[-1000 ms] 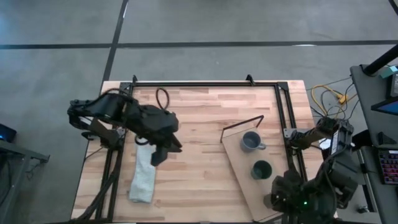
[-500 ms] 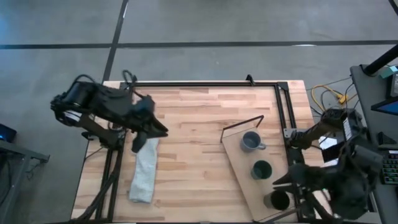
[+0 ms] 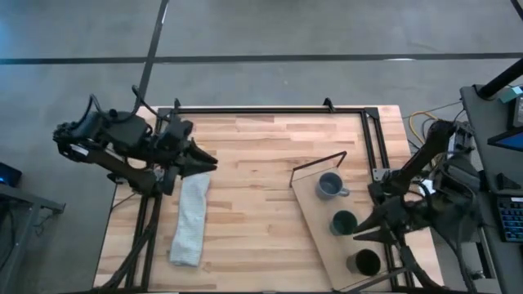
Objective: Stack small to large cups/mugs on shelf
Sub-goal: Return to Home Position
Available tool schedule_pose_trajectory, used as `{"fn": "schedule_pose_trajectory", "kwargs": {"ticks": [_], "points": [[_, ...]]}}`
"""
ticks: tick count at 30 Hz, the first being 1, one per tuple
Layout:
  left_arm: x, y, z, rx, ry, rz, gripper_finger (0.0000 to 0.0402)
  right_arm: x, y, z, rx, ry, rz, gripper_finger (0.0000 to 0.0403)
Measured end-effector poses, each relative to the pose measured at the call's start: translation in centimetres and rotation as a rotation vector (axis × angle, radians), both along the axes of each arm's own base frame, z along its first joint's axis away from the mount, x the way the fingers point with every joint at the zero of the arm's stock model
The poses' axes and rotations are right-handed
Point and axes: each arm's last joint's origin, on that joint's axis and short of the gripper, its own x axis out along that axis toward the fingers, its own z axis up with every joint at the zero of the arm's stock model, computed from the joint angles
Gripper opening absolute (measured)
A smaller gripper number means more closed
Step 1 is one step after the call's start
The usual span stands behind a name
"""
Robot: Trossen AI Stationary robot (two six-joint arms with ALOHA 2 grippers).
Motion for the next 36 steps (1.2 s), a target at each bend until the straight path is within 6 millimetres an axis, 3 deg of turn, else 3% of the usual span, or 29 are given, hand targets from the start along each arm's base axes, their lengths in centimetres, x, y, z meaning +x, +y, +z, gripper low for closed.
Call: {"fn": "schedule_pose_trajectory", "kwargs": {"ticks": [7,13,20,26,36], "points": [[0.6,-0.4,-3.1,-0.051,-0.156,-0.073,0.0063,0.5,-3.7,-2.5,0.04,-0.208,0.088,0.0052],[-1.9,0.4,-6.0,-0.073,-0.245,-0.072,0.0063,-1.2,-7.7,-4.5,-0.006,-0.285,0.057,0.0052],[-4.2,1.1,-8.9,-0.081,-0.379,-0.073,0.0063,-3.6,-11.5,-8.2,-0.007,-0.371,-0.016,0.0052],[-4.8,1.3,-11.0,-0.071,-0.425,-0.074,0.0063,-5.5,-13.2,-10.8,0.009,-0.57,0.007,0.0052],[-5.2,1.2,-15.4,-0.007,-0.596,-0.122,0.0063,-6.7,-14.1,-15.1,0.017,-0.631,0.022,0.0052]]}}
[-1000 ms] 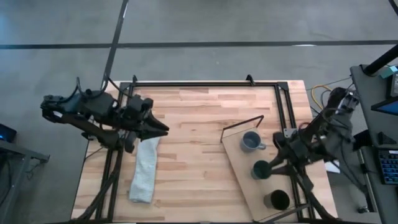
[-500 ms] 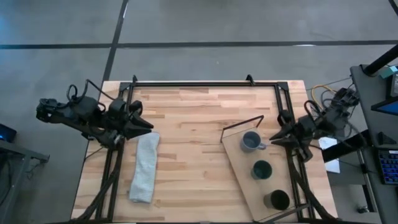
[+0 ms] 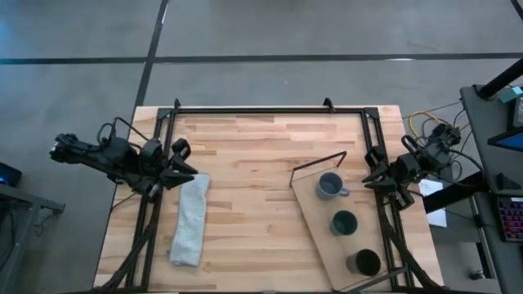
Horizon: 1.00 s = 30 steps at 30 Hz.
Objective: Stack small to large cups/mugs on shelf
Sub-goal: Return to Home Position
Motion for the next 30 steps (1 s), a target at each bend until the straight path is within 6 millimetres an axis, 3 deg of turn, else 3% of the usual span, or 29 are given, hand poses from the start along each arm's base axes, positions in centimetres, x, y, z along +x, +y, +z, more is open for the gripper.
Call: {"fn": "schedule_pose_trajectory", "kwargs": {"ticks": [7,15,23,30], "points": [[0.7,-0.2,-2.9,-0.017,-0.074,-0.015,0.0063,0.1,0.3,-2.1,0.015,-0.084,0.043,0.0052],[1.3,0.1,-4.0,-0.021,-0.095,0.021,0.0063,0.4,0.0,-4.7,0.031,-0.134,-0.009,0.0052],[2.7,0.9,-4.4,0.016,-0.074,0.032,0.0063,-0.1,-1.0,-5.0,-0.009,-0.197,-0.09,0.0052],[3.6,2.4,-4.6,0.039,-0.075,-0.026,0.0063,0.1,-1.2,-5.1,-0.042,-0.138,-0.124,0.0052]]}}
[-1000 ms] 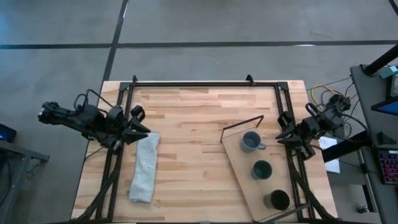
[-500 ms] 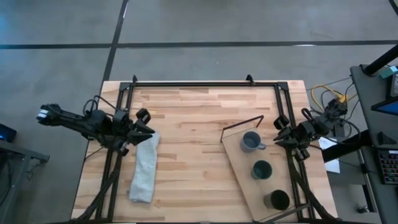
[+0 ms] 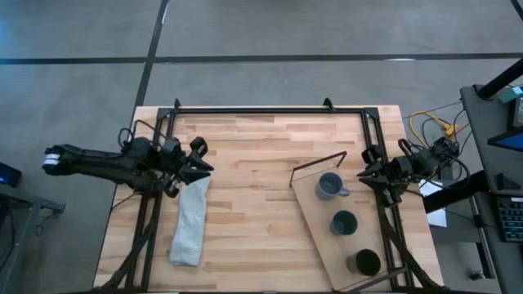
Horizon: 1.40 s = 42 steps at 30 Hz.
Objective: Stack small to large cups/mugs on shelf
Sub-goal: Return to Home Position
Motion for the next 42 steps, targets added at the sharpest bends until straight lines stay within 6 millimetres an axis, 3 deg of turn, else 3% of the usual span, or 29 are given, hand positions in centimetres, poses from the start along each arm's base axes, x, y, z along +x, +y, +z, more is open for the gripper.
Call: {"fn": "schedule_pose_trajectory", "kwargs": {"ticks": [8,16,29,42], "points": [[-0.3,1.8,0.1,0.034,-0.009,-0.053,0.0063,0.5,0.0,-1.2,-0.009,0.063,-0.019,0.0052],[-0.8,3.2,-2.0,-0.011,0.039,-0.045,0.0063,1.0,0.0,-2.3,-0.005,0.09,-0.052,0.0052],[-2.0,2.9,-5.3,-0.035,-0.068,-0.115,0.0063,1.9,0.0,-4.9,0.015,0.036,-0.061,0.0052],[-3.3,2.4,-6.3,-0.114,-0.001,-0.257,0.0063,1.9,-0.2,-4.7,0.033,0.015,-0.085,0.0052]]}}
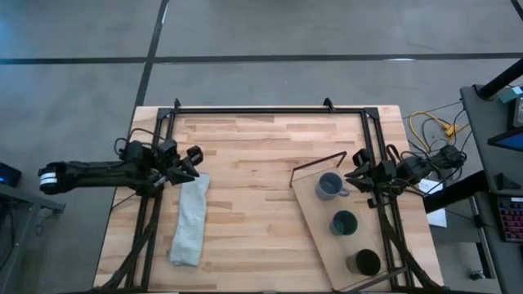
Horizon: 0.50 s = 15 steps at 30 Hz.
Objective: Stack small to large cups/mugs on shelf
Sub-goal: Return to Home Position
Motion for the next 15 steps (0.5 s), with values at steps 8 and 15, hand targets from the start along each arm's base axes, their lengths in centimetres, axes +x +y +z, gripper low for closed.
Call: {"fn": "schedule_pose_trajectory", "kwargs": {"ticks": [8,15], "points": [[-1.6,-0.2,-2.0,-0.057,0.004,0.041,0.0063,0.0,0.0,-0.1,-0.001,0.012,0.002,0.0052],[-2.0,-0.3,-3.0,-0.083,0.059,0.061,0.0063,0.0,0.0,-0.1,0.002,0.013,0.003,0.0052]]}}
